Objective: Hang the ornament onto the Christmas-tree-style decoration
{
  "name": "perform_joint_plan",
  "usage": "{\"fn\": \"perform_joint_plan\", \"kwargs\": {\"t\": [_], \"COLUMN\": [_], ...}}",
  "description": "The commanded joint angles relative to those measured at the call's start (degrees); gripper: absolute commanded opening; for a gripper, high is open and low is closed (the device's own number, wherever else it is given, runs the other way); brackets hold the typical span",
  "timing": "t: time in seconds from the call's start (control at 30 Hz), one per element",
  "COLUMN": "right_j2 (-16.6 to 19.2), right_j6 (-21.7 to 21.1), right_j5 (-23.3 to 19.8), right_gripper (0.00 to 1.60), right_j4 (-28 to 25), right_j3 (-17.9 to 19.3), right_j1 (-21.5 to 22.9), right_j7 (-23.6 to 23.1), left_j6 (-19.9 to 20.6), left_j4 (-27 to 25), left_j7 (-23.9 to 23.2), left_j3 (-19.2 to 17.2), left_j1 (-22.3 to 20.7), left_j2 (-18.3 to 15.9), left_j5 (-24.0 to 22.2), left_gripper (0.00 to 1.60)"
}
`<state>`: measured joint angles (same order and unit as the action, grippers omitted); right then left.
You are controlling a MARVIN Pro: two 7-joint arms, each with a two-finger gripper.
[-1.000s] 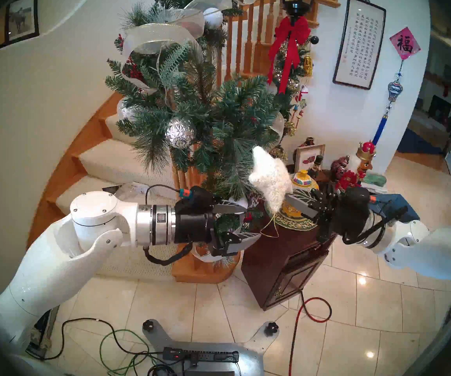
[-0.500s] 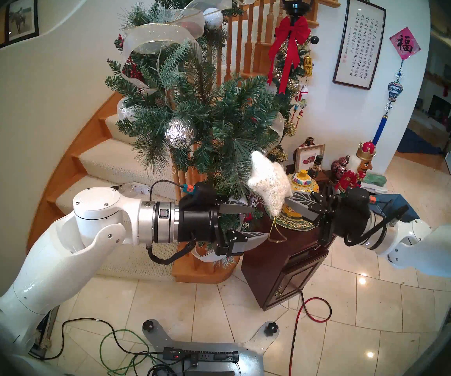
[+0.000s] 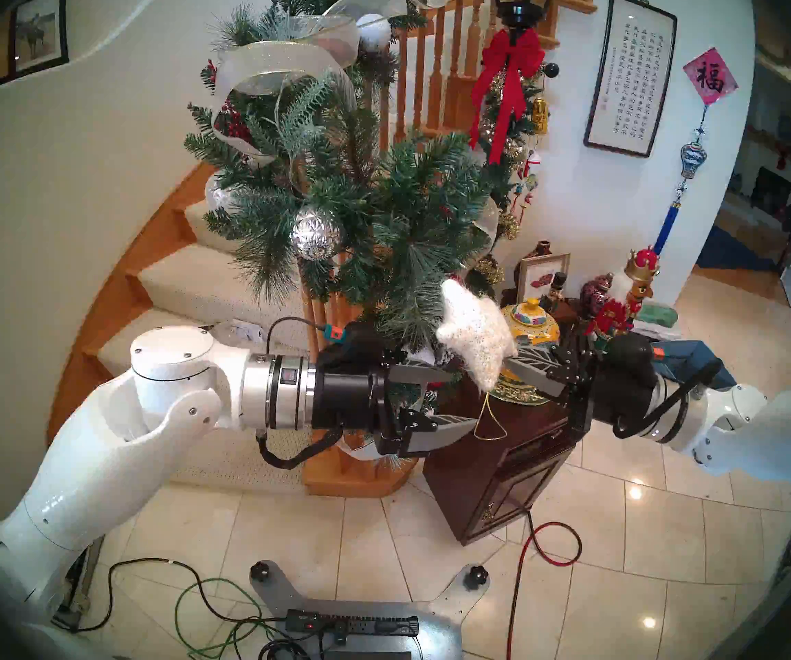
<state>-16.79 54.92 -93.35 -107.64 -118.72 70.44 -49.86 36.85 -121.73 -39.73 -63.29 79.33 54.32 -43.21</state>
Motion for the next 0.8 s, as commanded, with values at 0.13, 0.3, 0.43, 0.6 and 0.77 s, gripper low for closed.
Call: {"fn": "perform_joint_plan", "kwargs": {"t": [0.13,0.3,0.43,0.6,0.77], "right_j2": [-5.9,-7.6,-9.7,-11.2,-12.7], "right_j6": [0.1,0.1,0.1,0.1,0.1], "right_j5": [-4.0,-5.6,-7.7,-9.1,-10.5], "right_gripper": [0.0,0.0,0.0,0.0,0.0], "right_j4": [-2.9,-4.0,-5.6,-6.8,-8.7], "right_j3": [-6.2,-8.5,-12.4,-15.2,-18.8], "right_j1": [8.7,10.5,13.9,16.3,19.4], "right_j7": [-3.8,-3.9,-4.4,-5.0,-6.0], "left_j6": [0.3,0.6,0.5,0.3,-0.1], "left_j4": [-0.3,-0.3,-0.5,-0.8,-0.9], "left_j7": [-1.2,-1.7,-2.1,-2.4,-1.8], "left_j3": [0.4,0.6,0.9,0.9,0.7], "left_j1": [0.0,0.2,0.3,0.3,0.2], "left_j2": [0.2,0.3,0.4,0.5,1.7], "left_j5": [-0.4,-0.5,-0.7,-0.9,-1.2], "left_gripper": [1.6,1.6,1.6,1.6,1.6]}}
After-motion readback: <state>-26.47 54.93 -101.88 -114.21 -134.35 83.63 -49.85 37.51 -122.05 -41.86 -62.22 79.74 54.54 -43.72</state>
